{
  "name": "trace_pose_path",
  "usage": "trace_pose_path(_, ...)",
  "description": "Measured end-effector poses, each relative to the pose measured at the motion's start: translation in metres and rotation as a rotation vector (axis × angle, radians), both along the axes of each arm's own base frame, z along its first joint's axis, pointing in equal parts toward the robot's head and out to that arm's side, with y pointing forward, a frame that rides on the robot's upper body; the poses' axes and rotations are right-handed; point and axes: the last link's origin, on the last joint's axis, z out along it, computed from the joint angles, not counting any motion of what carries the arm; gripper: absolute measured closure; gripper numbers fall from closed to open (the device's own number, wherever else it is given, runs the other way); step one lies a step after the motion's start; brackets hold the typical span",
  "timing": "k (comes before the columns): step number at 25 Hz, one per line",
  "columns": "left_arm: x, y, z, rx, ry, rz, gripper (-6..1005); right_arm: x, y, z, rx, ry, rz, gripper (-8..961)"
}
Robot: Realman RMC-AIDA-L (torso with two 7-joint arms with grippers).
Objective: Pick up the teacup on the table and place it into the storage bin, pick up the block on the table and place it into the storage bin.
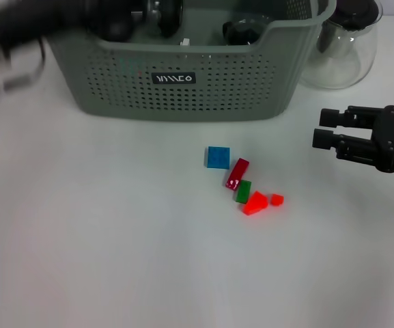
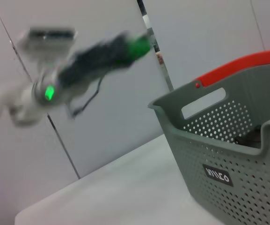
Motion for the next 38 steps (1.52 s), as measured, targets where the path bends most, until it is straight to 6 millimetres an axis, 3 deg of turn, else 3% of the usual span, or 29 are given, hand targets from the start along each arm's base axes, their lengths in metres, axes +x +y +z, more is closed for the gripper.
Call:
trace_pose_path(4, 0.041, 0.057, 0.027, -0.031, 0.229, 0.167, 547, -0.001, 0.001, 0.001, 0.000, -0.001, 0.002, 418)
trace_pose_path(7, 0.067, 0.094, 0.024, -0.045, 0.474, 0.308, 544, -0.001, 0.002, 0.001, 0.002, -0.001, 0.004, 418)
trace_pose_path(9, 0.072, 0.106, 0.015, -0.041, 0.577, 0.359, 542, -0.002, 0.002, 0.000, 0.002, 0.000, 0.005, 418)
trace_pose_path(16, 0.058, 0.128, -0.042, -0.014, 0.857, 0.506, 535, -0.004, 0.005, 0.000, 0.005, 0.001, 0.006, 418)
trace_pose_path(21, 0.059, 0.128, -0.051, 0.002, 0.872, 0.502, 530, -0.006, 0.007, -0.001, 0.003, -0.001, 0.012, 418)
trace_pose_path(22, 0.059, 0.127, -0.048, 0.010, 0.853, 0.502, 529, -0.007, 0.007, -0.001, 0.003, -0.001, 0.014, 418)
trace_pose_path(25, 0.061, 0.120, -0.030, 0.047, 0.750, 0.492, 399, -0.007, 0.007, -0.001, 0.003, -0.002, 0.015, 418)
trace_pose_path(27, 0.061, 0.105, -0.010, 0.083, 0.621, 0.447, 313, -0.007, 0.008, 0.000, 0.004, -0.002, 0.015, 418)
trace_pose_path(29, 0.057, 0.085, 0.008, 0.118, 0.504, 0.377, 289, -0.007, 0.008, 0.000, 0.005, -0.003, 0.014, 418)
trace_pose_path(33, 0.026, 0.028, 0.033, 0.178, 0.321, 0.183, 256, -0.006, 0.008, 0.001, 0.008, -0.002, 0.011, 418)
trace_pose_path(38, -0.025, -0.023, 0.029, 0.185, 0.186, 0.082, 266, -0.005, 0.007, 0.001, 0.007, -0.004, 0.010, 418)
